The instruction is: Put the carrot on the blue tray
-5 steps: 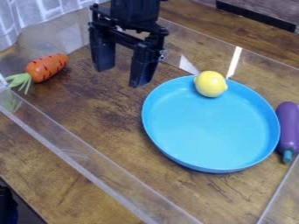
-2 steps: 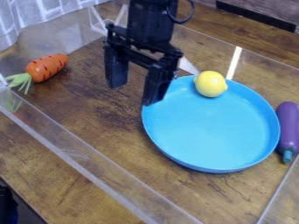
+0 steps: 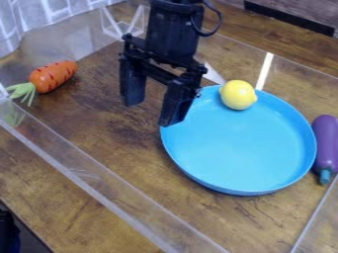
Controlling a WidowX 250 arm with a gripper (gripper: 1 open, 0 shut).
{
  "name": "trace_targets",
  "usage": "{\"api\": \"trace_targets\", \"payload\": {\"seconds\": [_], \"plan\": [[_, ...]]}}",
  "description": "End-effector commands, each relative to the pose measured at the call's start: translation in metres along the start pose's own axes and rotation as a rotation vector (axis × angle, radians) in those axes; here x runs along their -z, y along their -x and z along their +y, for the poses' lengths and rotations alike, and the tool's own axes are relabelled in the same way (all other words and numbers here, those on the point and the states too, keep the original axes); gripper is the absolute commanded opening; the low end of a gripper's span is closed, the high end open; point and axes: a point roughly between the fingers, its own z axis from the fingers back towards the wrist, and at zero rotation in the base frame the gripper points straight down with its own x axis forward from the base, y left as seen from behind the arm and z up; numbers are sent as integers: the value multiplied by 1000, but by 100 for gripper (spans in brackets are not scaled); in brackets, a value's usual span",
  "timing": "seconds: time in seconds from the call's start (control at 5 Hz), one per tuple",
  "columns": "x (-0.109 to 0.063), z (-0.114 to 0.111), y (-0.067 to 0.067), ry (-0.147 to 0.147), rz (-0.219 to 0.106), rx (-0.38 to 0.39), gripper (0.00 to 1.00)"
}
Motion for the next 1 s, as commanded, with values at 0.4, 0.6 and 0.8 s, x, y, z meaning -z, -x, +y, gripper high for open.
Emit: {"api": "trace_targets", "payload": {"seconds": [0.4,0.6,0.8], "plan": [[-18,20,4,-29,-46,116,100],[-25,54,17,-49,-48,130,100],[-32,96,35,-65,-62,138,100]]}}
